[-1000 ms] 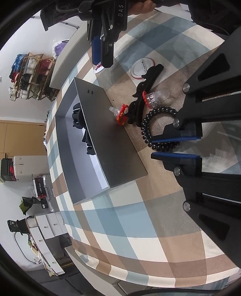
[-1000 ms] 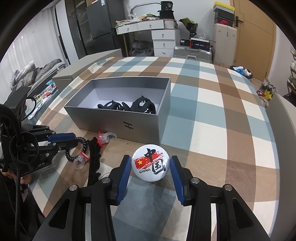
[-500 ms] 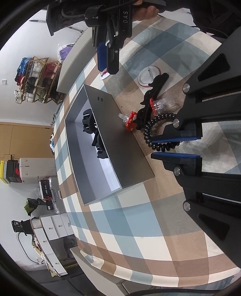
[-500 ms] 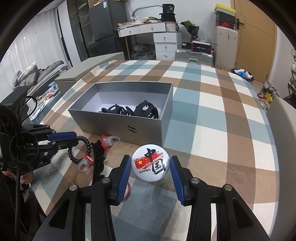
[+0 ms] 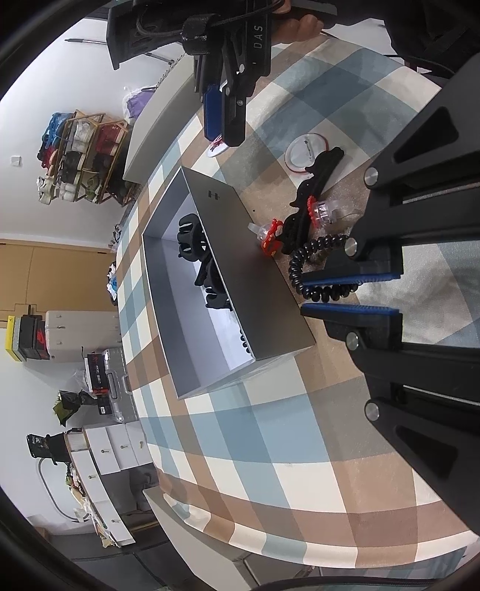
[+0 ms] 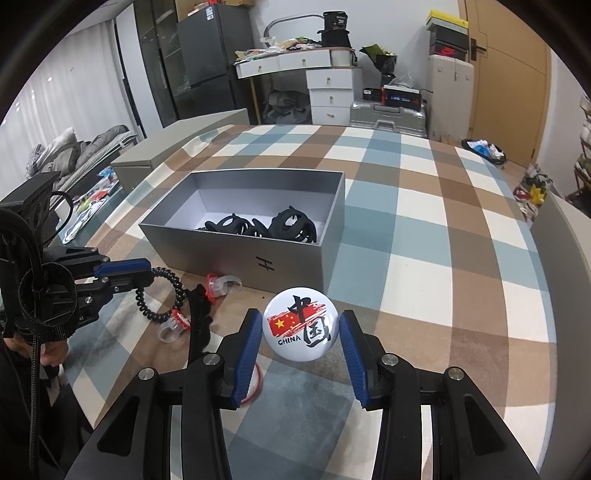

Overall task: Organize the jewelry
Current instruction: 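Grasp the black bead bracelet with the left tool and lift it while the right tool lifts the badge, then lower the badge into the box with the right tool while the left tool lowers the bracelet there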

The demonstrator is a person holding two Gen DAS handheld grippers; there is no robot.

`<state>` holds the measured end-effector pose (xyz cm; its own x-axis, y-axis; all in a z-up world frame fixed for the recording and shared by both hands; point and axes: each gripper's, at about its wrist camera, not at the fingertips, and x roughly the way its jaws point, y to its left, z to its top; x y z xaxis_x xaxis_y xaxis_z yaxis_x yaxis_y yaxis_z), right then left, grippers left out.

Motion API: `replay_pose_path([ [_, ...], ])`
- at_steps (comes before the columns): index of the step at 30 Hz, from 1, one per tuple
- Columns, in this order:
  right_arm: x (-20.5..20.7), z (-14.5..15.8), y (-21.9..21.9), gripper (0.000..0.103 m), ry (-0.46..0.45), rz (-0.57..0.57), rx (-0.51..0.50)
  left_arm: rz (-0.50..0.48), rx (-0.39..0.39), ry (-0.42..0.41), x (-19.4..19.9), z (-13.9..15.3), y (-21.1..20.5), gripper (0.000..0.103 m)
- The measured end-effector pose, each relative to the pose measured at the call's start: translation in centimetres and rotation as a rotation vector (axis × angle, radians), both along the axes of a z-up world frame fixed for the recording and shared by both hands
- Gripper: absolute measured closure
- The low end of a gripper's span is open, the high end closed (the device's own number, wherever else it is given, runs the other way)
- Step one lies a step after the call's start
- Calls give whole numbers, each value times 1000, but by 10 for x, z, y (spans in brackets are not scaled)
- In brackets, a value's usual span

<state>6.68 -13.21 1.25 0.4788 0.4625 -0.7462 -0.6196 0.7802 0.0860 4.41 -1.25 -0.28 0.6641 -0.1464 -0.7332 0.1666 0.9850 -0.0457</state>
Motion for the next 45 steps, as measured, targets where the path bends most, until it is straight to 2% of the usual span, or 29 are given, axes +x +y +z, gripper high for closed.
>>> replay_pose_path([
  [15, 0, -1, 1, 61, 5, 3, -4, 5, 37, 61, 5, -17, -1, 97],
  [18, 0, -1, 1, 61, 5, 5, -4, 8, 35, 69, 6, -18, -3, 89],
  [20, -1, -1, 1, 61, 6, 5, -4, 4, 25, 71, 6, -18, -3, 77],
  [21, -1, -1, 0, 61, 7, 6, -3, 8, 35, 73, 6, -19, -4, 65],
  [22, -1, -1, 0, 61, 7, 4, -3, 16, 55, 75, 7, -19, -6, 61],
  [24, 0, -1, -1, 61, 6, 3, -1, 17, 73, 69, 5, -19, -9, 61],
  [26, 0, 0, -2, 61, 6, 0, 4, 16, 52, 73, 5, -19, -8, 67],
  [28, 0, 0, -3, 61, 6, -3, 5, 21, 52, 68, 5, -19, -7, 96],
  [36, 2, 5, -8, 61, -1, -13, 24, -5, 11, 43, 2, -12, -5, 98],
  [45, 0, 21, -17, 61, -32, -17, 141, 3, -19, -18, 0, 5, 0, 98],
])
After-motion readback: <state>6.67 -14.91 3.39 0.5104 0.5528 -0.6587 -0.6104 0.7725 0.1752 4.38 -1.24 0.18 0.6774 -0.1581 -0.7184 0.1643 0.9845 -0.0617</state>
